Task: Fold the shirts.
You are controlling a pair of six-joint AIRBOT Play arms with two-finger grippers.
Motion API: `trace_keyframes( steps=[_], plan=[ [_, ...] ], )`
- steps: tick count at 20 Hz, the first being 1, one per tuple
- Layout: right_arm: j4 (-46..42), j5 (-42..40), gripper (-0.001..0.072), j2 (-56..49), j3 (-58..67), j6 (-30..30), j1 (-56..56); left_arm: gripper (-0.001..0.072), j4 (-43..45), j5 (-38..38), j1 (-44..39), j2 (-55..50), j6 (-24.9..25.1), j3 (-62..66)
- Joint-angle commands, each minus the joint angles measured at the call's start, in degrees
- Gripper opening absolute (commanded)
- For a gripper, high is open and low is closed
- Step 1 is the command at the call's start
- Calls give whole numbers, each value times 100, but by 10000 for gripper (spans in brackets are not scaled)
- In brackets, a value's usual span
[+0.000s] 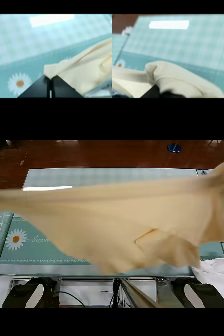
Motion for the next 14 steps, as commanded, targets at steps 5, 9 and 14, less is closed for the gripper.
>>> trace_keyframes(
  steps=[5, 9, 14],
  plan=[
    [-581, -2468, 23, -439, -3801, -713, 1163, 25, -109, 2035, -160, -57, 549, -4286],
    [-516, -4896, 23, -1692, -4295, -1327, 1934, 26, -293, 4485, -431, -883, 1078, -5010],
    [599, -7300, 23, -2848, -4295, -1497, 1982, 28, -452, 6424, -664, -2197, 1137, -5005]
  ],
)
